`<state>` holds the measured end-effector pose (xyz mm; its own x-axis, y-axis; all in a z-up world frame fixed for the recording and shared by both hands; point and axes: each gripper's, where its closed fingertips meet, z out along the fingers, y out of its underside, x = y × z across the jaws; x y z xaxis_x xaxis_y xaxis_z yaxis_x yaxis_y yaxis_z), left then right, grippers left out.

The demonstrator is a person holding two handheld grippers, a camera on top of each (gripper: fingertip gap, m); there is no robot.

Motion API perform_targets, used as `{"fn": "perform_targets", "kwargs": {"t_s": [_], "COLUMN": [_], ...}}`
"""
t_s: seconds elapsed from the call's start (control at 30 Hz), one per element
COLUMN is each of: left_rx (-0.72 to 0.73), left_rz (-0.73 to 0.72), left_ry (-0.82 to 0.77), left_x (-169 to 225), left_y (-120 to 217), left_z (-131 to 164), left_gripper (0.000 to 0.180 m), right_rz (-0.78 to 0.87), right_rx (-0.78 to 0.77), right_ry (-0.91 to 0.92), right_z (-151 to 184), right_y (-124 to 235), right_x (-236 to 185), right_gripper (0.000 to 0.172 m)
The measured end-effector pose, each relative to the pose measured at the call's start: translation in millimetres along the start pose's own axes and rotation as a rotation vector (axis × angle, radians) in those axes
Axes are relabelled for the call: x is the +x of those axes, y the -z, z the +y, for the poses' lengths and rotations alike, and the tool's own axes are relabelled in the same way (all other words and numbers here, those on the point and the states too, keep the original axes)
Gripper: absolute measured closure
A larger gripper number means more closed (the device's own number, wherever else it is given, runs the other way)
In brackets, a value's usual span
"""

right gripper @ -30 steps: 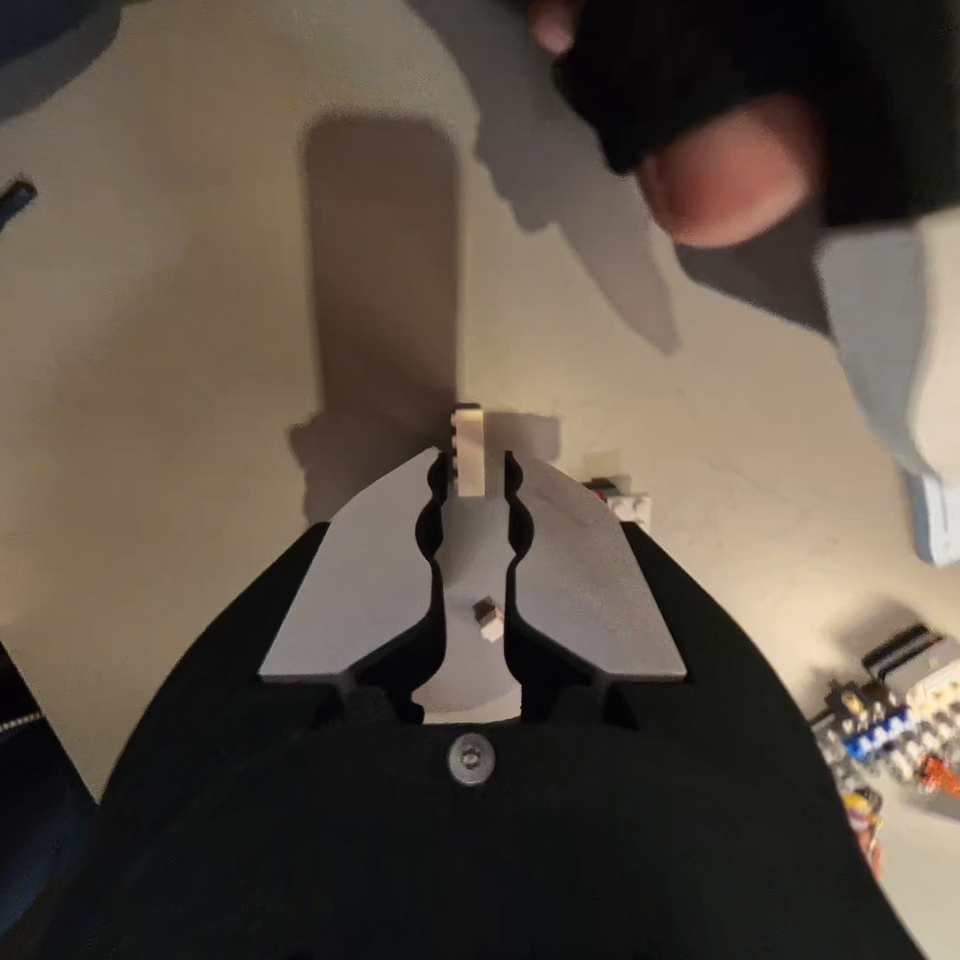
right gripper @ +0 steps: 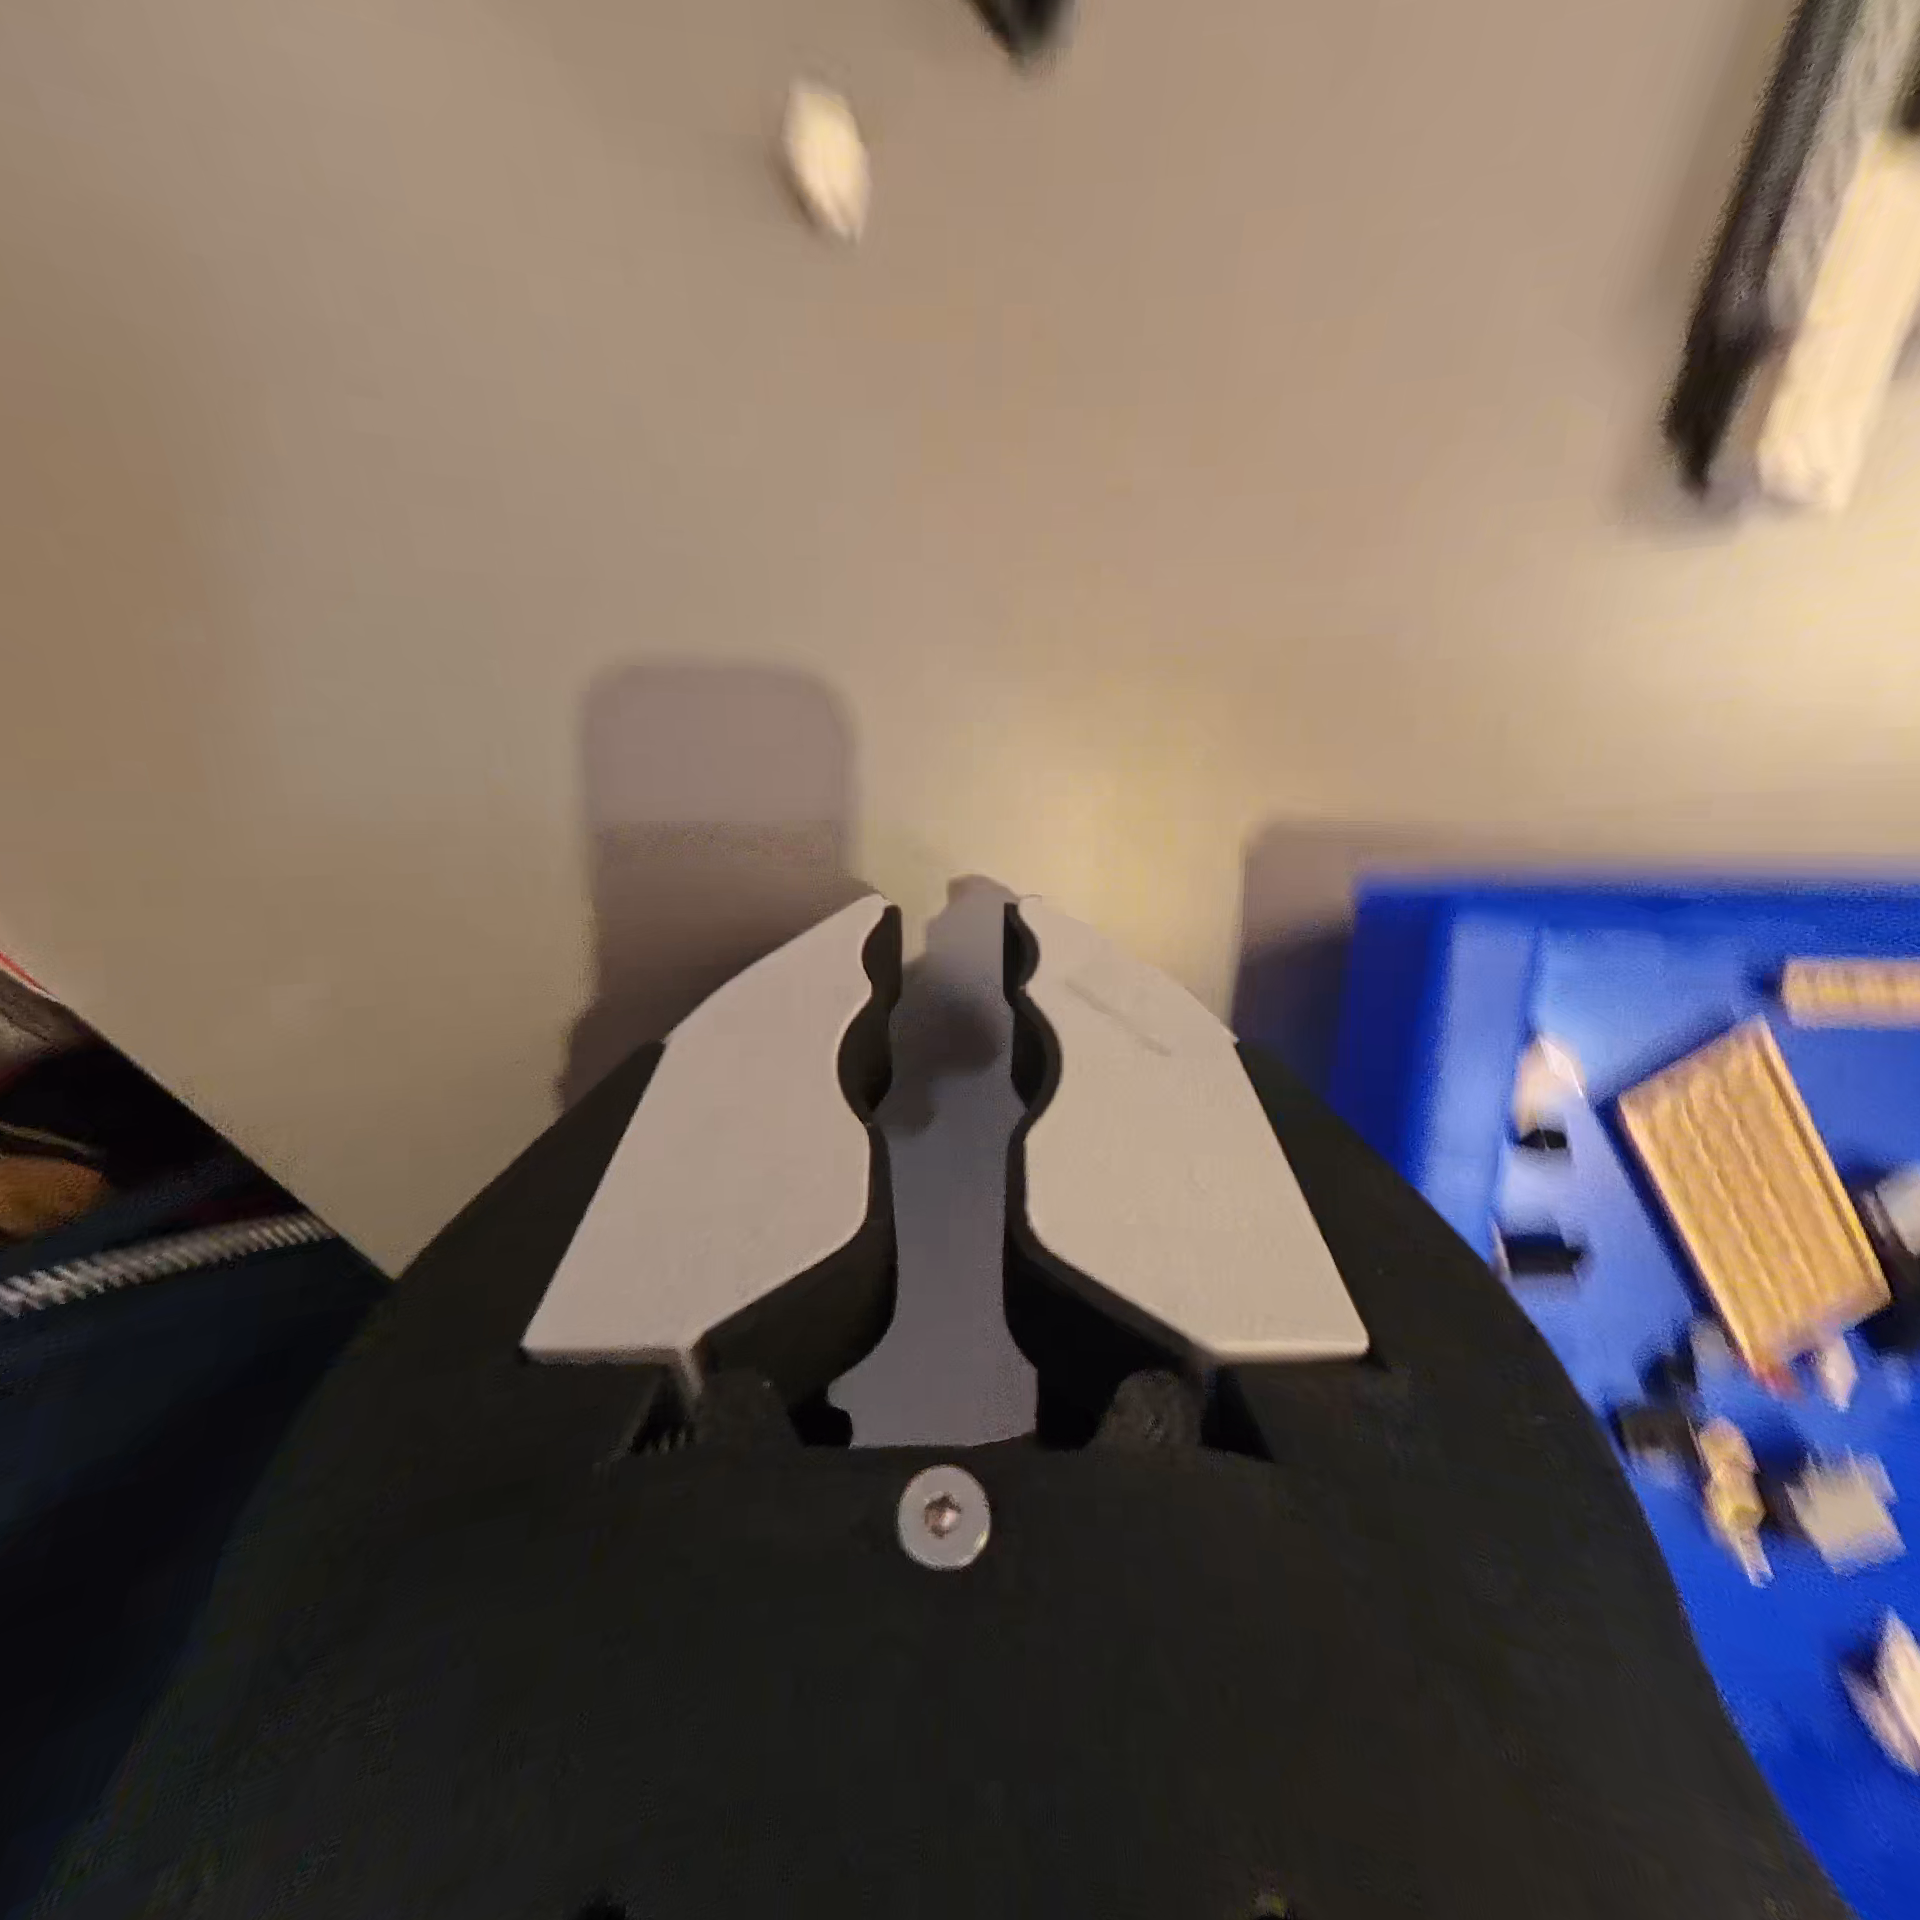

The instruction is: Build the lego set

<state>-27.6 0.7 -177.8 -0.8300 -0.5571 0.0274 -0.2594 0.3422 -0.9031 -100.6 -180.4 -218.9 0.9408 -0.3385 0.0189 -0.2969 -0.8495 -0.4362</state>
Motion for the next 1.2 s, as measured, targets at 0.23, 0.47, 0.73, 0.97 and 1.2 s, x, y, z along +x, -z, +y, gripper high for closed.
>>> {"fn": "perform_targets", "kwargs": {"t_s": [0.23, 0.47, 0.73, 0.97, 1.2], "left_rx": [0.006, 0.011, 0.039, 0.054, 0.077], "left_rz": [0.040, 0.058, 0.071, 0.071, 0.066], "left_ry": [0.079, 0.102, 0.144, 0.180, 0.231], "left_x": [0.3, 0.9, -1.0, -4.4, -10.0], "left_y": [3.2, 5.1, 10.1, 13.1, 16.5], "left_z": [0.8, 1.0, -0.8, -1.1, -2.1], "left_gripper": [0.143, 0.143, 0.143, 0.143, 0.143], "right_rz": [-0.030, -0.044, -0.086, -0.114, -0.111], "right_rx": [0.209, 0.256, 0.082, 0.059, 0.086], "right_ry": [0.010, 0.112, 0.332, 0.256, 0.258], "right_z": [-72.2, -132.0, -143.1, -149.9, -153.5], "right_y": [-30.5, -47.7, -82.2, -86.6, -81.3], "right_x": [-4.5, 12.8, 12.7, 21.3, 21.9], "right_gripper": [0.150, 0.142, 0.126, 0.144, 0.142]}}
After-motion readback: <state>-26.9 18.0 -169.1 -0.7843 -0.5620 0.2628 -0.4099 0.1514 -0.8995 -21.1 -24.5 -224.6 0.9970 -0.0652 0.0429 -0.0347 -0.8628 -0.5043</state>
